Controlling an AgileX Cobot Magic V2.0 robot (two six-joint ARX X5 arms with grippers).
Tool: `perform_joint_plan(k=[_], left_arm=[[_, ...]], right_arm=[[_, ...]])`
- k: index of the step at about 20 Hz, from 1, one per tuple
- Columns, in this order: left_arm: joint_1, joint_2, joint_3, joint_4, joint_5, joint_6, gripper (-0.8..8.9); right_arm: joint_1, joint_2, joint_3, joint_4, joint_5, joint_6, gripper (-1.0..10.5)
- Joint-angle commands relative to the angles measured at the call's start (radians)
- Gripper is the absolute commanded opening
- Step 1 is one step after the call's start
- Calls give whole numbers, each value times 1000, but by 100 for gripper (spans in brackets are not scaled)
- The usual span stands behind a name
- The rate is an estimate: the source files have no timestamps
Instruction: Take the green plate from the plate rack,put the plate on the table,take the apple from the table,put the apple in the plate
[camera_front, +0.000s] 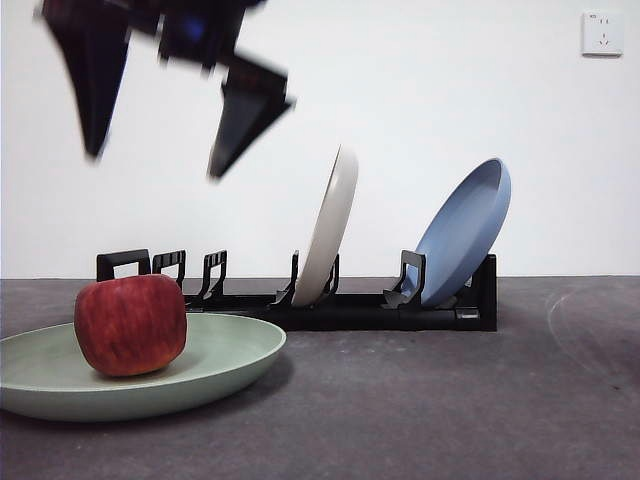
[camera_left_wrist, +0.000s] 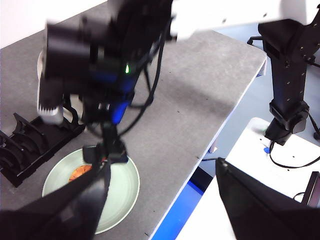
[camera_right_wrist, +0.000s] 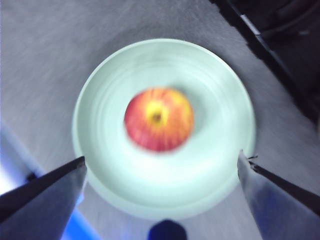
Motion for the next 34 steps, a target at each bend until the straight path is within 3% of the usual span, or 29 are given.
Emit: perform_joint_plan(k=[1,6,11,18,24,26,27,28,29,34], left_arm=[[0,4,-6,0,-7,28,350],[0,24,-6,0,-93,53,350],[0,73,-6,0,-106,92,350],[1,145,-6,0,-107,102,349],[1,156,-60,0,-107,81,345],[1,158,-83,0,-108,57,336],[1,158,-91,0,-108,58,237],[1,158,-93,0,-108,66,28],[1,157,-93,0,-108,72,-5],[1,156,-93,0,-108,72,-8]], right_arm=[[-4,10,99,-144,2,-50,505],[-18,-59,117,-153,2,-55,504],[-21,-227,31,-154,-11,-26,504],[-21,-653,-343,-154,-11,100,503],[-21,-875,-433,-154,-11,183,485],[-21,-901,-433,-154,-8,196,343],[-21,-908,-433,-154,-8,196,214],[-21,-914,-433,-154,-8,195,62],[-21,-919,-433,-154,-7,189,-15],[-21,-918,-433,-154,-7,188,-11]])
